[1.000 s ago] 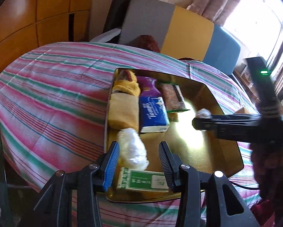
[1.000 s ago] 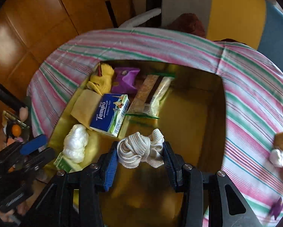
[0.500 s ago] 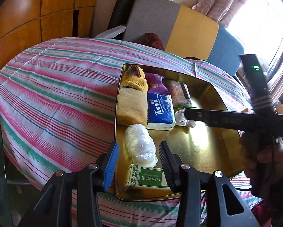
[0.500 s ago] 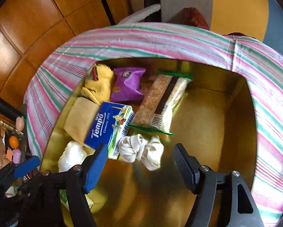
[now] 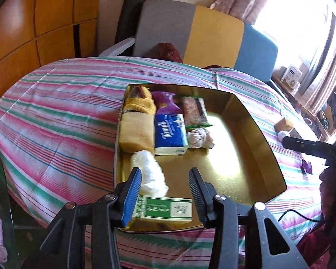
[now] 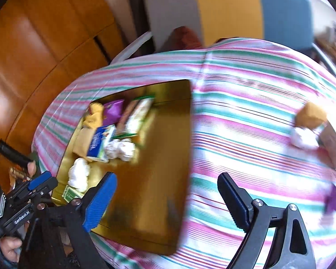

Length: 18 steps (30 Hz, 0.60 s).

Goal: Organize objects
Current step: 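Grasp the yellow sponge on the cloth with the left tool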

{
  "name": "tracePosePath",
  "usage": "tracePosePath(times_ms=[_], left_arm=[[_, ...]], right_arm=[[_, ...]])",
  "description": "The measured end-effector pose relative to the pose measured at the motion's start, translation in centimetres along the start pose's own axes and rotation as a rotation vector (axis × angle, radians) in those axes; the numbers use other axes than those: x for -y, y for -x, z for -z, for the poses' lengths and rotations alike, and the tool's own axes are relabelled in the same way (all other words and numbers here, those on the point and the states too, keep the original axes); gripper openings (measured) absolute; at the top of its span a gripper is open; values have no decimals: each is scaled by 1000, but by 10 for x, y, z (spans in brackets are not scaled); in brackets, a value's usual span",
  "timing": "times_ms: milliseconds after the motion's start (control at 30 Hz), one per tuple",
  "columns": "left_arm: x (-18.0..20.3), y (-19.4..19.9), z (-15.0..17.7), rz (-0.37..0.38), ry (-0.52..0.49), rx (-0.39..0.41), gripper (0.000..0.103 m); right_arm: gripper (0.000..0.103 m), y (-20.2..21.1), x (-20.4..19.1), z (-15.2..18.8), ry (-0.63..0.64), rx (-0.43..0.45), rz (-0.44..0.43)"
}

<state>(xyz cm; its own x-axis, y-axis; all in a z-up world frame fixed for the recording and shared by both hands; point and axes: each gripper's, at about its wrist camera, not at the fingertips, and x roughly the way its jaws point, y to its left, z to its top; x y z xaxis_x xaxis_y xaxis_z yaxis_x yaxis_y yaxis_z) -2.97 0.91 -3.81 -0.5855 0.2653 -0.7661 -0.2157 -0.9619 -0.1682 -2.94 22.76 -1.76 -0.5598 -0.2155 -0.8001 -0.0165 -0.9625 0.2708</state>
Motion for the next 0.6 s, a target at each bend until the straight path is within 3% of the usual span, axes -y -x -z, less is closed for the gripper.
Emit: tracePosePath(times_ms=[300, 600], left_arm=[[30, 0, -1, 9, -79, -9, 44], [72, -4, -7, 36, -169, -32, 44]], right_arm=[[93, 43, 88, 11, -166, 65, 105], [94, 76, 178, 12, -335, 184, 241]])
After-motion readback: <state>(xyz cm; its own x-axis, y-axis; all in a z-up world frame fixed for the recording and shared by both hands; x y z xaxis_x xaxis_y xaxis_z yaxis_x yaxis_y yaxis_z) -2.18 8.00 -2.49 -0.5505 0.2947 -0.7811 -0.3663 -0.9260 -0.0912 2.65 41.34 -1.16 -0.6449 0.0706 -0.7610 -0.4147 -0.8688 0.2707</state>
